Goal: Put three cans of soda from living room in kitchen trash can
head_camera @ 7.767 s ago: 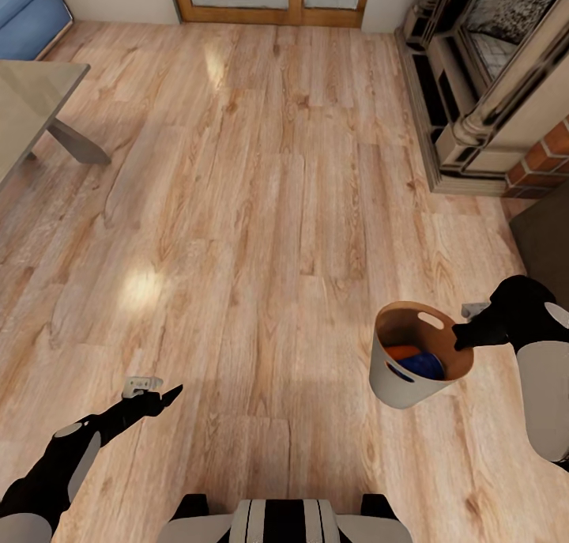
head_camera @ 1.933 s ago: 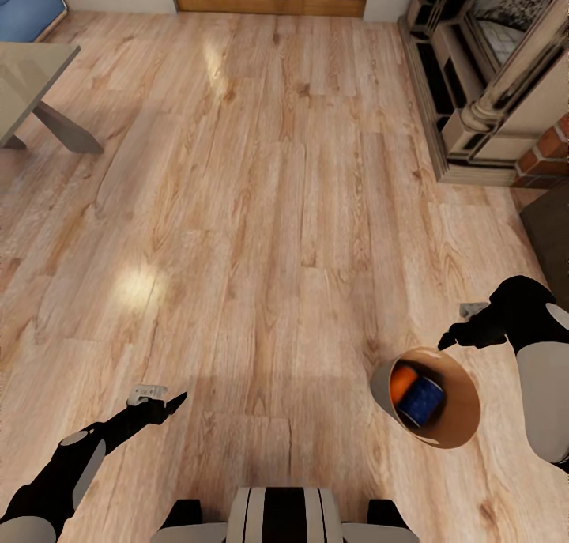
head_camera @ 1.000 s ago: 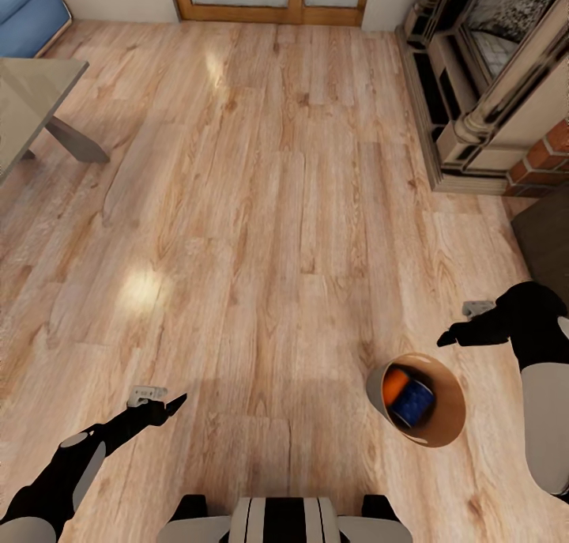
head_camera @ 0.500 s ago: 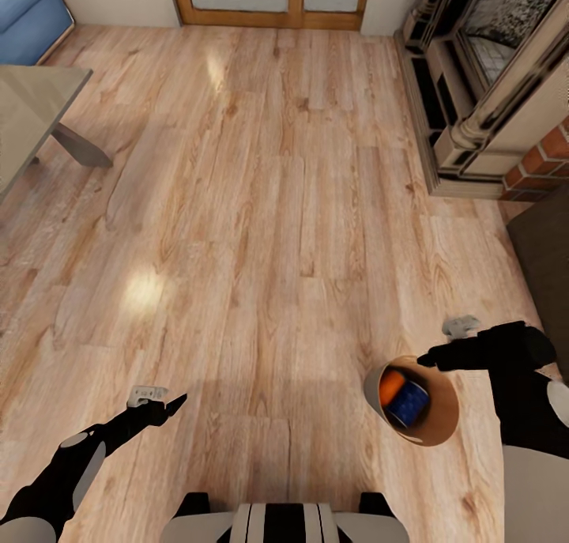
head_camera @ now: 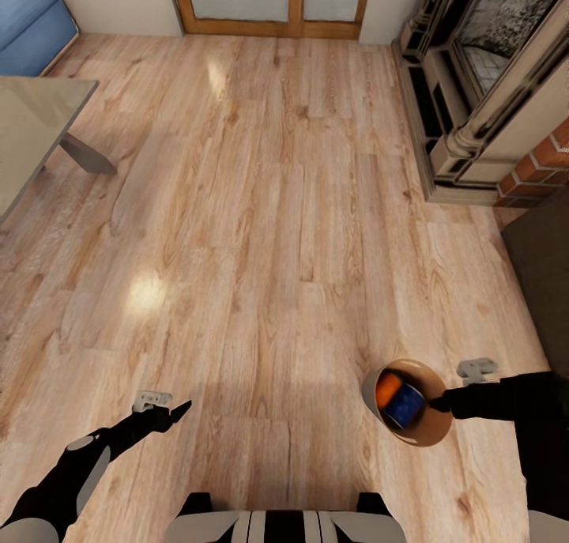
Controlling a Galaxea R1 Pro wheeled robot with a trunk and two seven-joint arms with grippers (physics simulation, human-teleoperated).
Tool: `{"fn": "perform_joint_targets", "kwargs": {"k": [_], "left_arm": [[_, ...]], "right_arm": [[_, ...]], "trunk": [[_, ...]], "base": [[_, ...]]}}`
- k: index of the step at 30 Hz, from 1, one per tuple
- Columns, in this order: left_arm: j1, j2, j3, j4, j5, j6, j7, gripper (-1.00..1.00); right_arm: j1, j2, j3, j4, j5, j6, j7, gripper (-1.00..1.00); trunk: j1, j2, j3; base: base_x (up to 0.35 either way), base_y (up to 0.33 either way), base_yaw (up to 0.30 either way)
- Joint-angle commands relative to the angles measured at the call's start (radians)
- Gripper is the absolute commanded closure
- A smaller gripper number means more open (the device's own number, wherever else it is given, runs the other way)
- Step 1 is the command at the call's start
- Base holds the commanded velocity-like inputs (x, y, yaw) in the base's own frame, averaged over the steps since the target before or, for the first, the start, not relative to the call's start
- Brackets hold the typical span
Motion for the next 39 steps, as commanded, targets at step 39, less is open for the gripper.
{"fn": "perform_joint_targets", "kwargs": {"k": [39], "left_arm": [[0.211, -0.002, -0.01, 0.333, -0.107, -0.368, 0.31, -1.0]], "right_arm": [[0.369, 0.182, -0.243, 0.395, -0.019, -0.893, -0.585, -1.0]], "trunk": [[-0.15, 0.273, 0.184]], "base": [[0.0, 0.0, 0.0]]}}
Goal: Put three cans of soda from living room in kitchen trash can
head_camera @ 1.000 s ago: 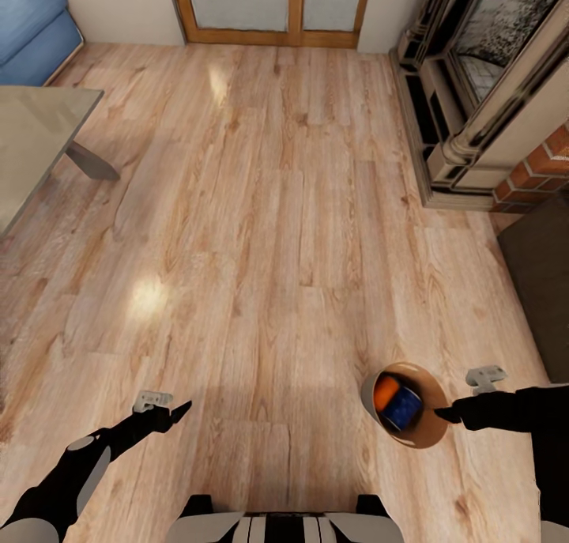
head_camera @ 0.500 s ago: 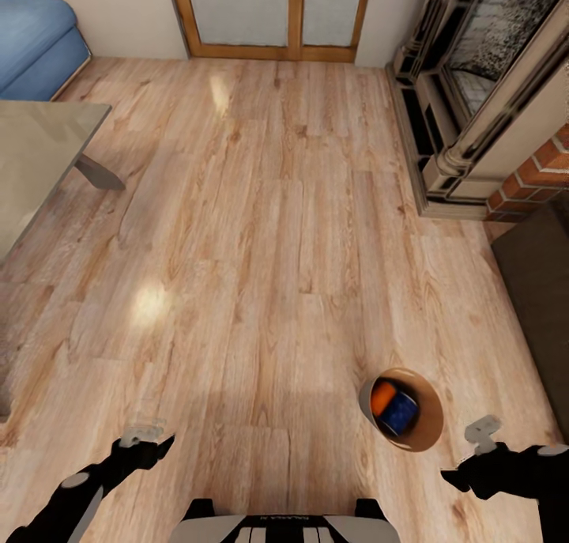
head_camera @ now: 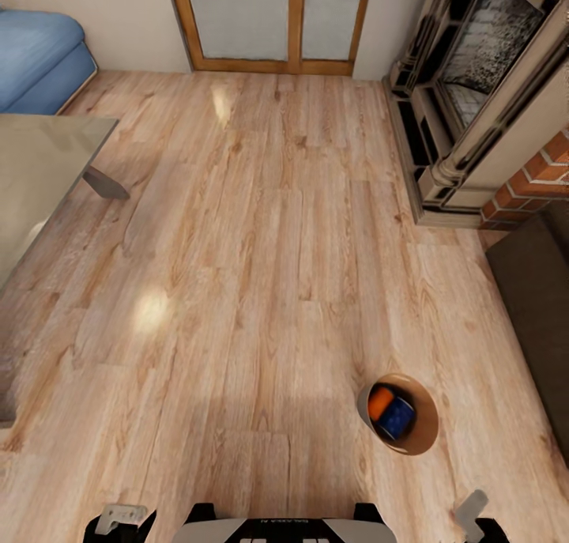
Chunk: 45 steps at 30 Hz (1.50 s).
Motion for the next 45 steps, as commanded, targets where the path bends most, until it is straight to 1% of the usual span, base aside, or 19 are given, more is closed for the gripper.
{"fn": "perform_joint_targets", "kwargs": {"k": [1, 7, 10, 15, 16, 18, 21, 22, 23, 24, 25, 27, 29, 34, 36, 37, 39, 43, 45], "left_arm": [[0.0, 0.0, 0.0, 0.005, 0.0, -0.008, 0.0, -1.0], [0.002, 0.0, 0.001, 0.048, 0.002, -0.052, 0.001, -1.0], [0.002, 0.001, 0.001, 0.069, 0.003, -0.074, 0.002, -1.0], [0.002, 0.001, 0.002, 0.079, 0.004, -0.086, 0.002, -1.0], [0.002, 0.001, 0.002, 0.081, 0.003, -0.089, 0.002, -1.0], [0.003, 0.002, 0.002, 0.083, 0.003, -0.095, 0.002, -1.0], [0.003, 0.003, 0.002, 0.096, 0.002, -0.108, 0.002, -1.0], [0.003, 0.003, 0.002, 0.113, 0.002, -0.125, 0.001, -1.0], [0.003, 0.003, 0.002, 0.123, 0.003, -0.136, 0.001, -1.0], [0.003, 0.003, 0.002, 0.141, 0.003, -0.16, 0.001, -1.0], [0.003, 0.005, 0.002, 0.164, 0.002, -0.196, 0.001, -1.0], [0.008, 0.004, 0.001, 0.176, 0.002, -0.216, 0.0, -1.0], [0.033, 0.003, 0.001, 0.19, 0.004, -0.254, 0.0, -1.0], [0.095, 0.003, 0.002, 0.196, 0.006, -0.288, 0.001, -1.0], [0.125, 0.004, 0.004, 0.219, 0.006, -0.294, 0.002, -1.0], [0.128, 0.003, 0.004, 0.231, 0.006, -0.295, 0.002, -1.0], [0.139, 0.001, 0.004, 0.271, 0.006, -0.297, 0.002, -1.0], [0.145, 0.0, 0.005, 0.291, 0.005, -0.295, 0.003, -1.0], [0.152, -0.002, 0.004, 0.3, 0.003, -0.292, 0.021, -1.0]], "right_arm": [[0.006, -0.001, 0.0, 0.023, 0.0, -0.01, -0.026, -1.0], [0.047, -0.012, -0.001, 0.109, 0.0, -0.074, -0.11, -1.0], [0.072, -0.021, -0.02, 0.152, -0.002, -0.148, -0.129, -1.0], [0.087, -0.032, -0.118, 0.224, 0.0, -0.255, -0.138, -1.0], [0.09, -0.041, -0.156, 0.26, 0.001, -0.295, -0.14, -1.0], [0.092, -0.057, -0.183, 0.303, 0.001, -0.33, -0.141, -1.0], [0.093, -0.095, -0.206, 0.391, 0.001, -0.371, -0.142, -1.0], [0.094, -0.128, -0.215, 0.466, 0.001, -0.395, -0.144, -1.0], [0.094, -0.145, -0.219, 0.506, 0.001, -0.406, -0.145, -1.0], [0.095, -0.184, -0.224, 0.594, 0.0, -0.426, -0.153, -1.0], [0.095, -0.235, -0.227, 0.719, 0.0, -0.444, -0.196, -1.0], [0.095, -0.26, -0.228, 0.79, 0.0, -0.452, -0.244, -1.0], [0.095, -0.289, -0.229, 0.913, 0.0, -0.467, -0.334, -1.0], [0.095, -0.299, -0.244, 0.987, -0.014, -0.471, -0.378, -1.0], [0.095, -0.297, -0.279, 1.003, -0.077, -0.468, -0.385, -1.0], [0.095, -0.297, -0.284, 1.006, -0.094, -0.467, -0.386, -1.0], [0.095, -0.294, -0.298, 1.013, -0.154, -0.463, -0.394, -1.0], [0.094, -0.292, -0.304, 1.017, -0.186, -0.461, -0.426, -1.0], [0.093, -0.284, -0.306, 1.019, -0.198, -0.46, -0.474, -1.0]], "trunk": [[-0.004, 0.007, 0.005], [-0.027, 0.049, 0.033], [-0.038, 0.07, 0.048], [-0.058, 0.105, 0.071], [-0.061, 0.112, 0.076], [-0.069, 0.126, 0.085], [-0.081, 0.147, 0.099], [-0.084, 0.154, 0.104], [-0.088, 0.161, 0.108], [-0.092, 0.168, 0.113], [-0.096, 0.175, 0.118], [-0.104, 0.189, 0.127], [-0.111, 0.203, 0.136], [-0.13, 0.238, 0.159], [-0.138, 0.252, 0.168], [-0.142, 0.259, 0.173], [-0.15, 0.273, 0.182], [-0.165, 0.301, 0.2], [-0.173, 0.315, 0.209]], "base": [[0.0, 0.0, 0.0], [0.0, 0.0, 0.0], [0.0, 0.0, 0.0], [0.0, 0.0, 0.0], [0.0, 0.0, 0.0], [0.0, 0.0, 0.0], [0.0, 0.0, 0.0], [0.0, 0.0, 0.0], [0.0, 0.0, 0.0], [0.0, 0.0, 0.0], [0.0, 0.0, 0.0], [0.0, 0.0, 0.0], [0.0, 0.0, 0.0], [0.0, 0.0, 0.0], [0.0, 0.0, 0.0], [0.0, 0.0, 0.0], [0.0, 0.0, 0.0], [0.0, 0.0, 0.0], [0.0, 0.0, 0.0]]}}
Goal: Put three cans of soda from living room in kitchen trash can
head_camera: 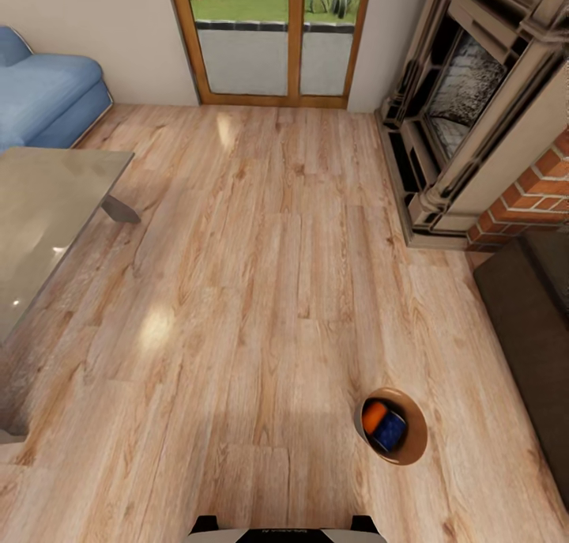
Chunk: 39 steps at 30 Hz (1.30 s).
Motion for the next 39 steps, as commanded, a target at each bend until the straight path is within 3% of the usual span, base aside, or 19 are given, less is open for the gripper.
{"fn": "perform_joint_targets", "kwargs": {"k": [1, 13, 17, 39], "left_arm": [[0.003, 0.0, 0.0, 0.001, 0.0, 0.0, 0.007, -1.0], [0.026, -0.01, 0.0, 0.026, -0.001, 0.007, 0.063, -1.0], [0.029, -0.01, 0.001, 0.038, -0.001, 0.028, 0.115, -1.0], [0.088, -0.011, -0.001, 0.043, -0.002, 0.098, 0.173, -1.0]], "right_arm": [[0.0, 0.002, 0.0, 0.0, -0.002, 0.0, -0.01, -1.0], [-0.003, 0.031, 0.0, 0.001, -0.006, 0.001, -0.048, -1.0], [-0.003, 0.035, 0.0, 0.001, -0.007, -0.001, -0.049, -1.0], [-0.003, 0.074, 0.0, 0.0, -0.007, -0.011, -0.05, -1.0]], "trunk": [[-0.004, 0.007, 0.005], [-0.05, 0.091, 0.058], [-0.065, 0.119, 0.076], [-0.15, 0.273, 0.156]], "base": [[0.0, 0.0, 0.0], [0.0, 0.0, 0.0], [0.0, 0.0, 0.0], [0.0, 0.0, 0.0]]}}
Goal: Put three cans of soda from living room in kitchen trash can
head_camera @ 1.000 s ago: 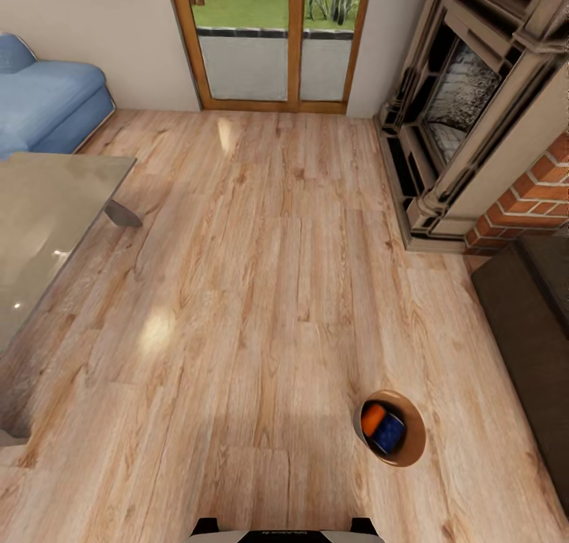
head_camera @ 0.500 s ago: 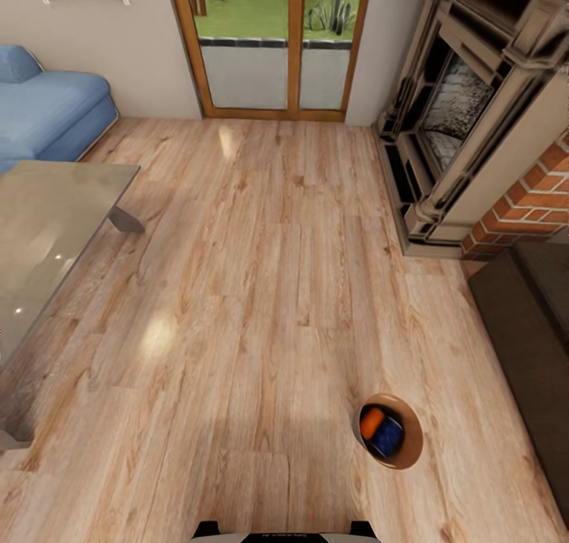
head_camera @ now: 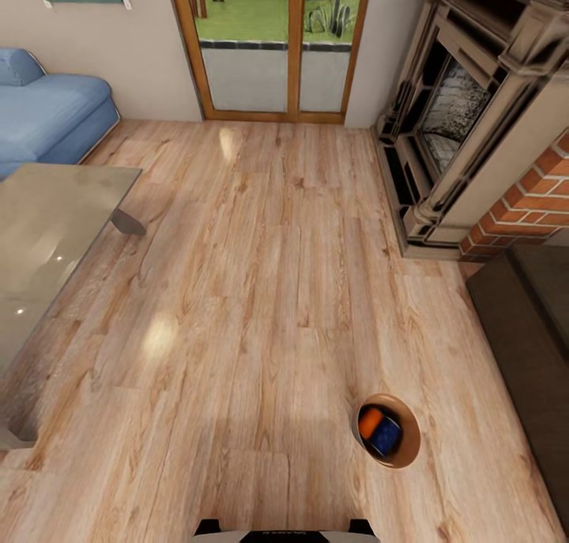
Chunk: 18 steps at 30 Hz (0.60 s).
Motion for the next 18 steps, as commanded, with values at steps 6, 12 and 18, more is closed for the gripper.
{"fn": "perform_joint_targets", "kwargs": {"k": [6, 12, 18], "left_arm": [[0.004, -0.003, -0.002, 0.001, -0.002, 0.001, 0.001, -1.0], [0.013, -0.025, -0.004, 0.009, -0.005, 0.001, 0.001, -1.0], [0.014, -0.043, -0.004, 0.012, -0.006, 0.001, 0.001, -1.0]], "right_arm": [[0.0, 0.016, -0.001, 0.0, 0.0, 0.0, -0.001, -1.0], [0.0, 0.024, -0.001, 0.002, -0.001, 0.0, -0.003, -1.0], [0.0, 0.026, 0.001, 0.029, 0.001, -0.001, -0.004, -1.0]], "trunk": [[-0.023, 0.042, 0.019], [-0.046, 0.084, 0.043], [-0.069, 0.126, 0.07]], "base": [[0.0, 0.0, 0.0], [0.0, 0.0, 0.0], [0.0, 0.0, 0.0]]}}
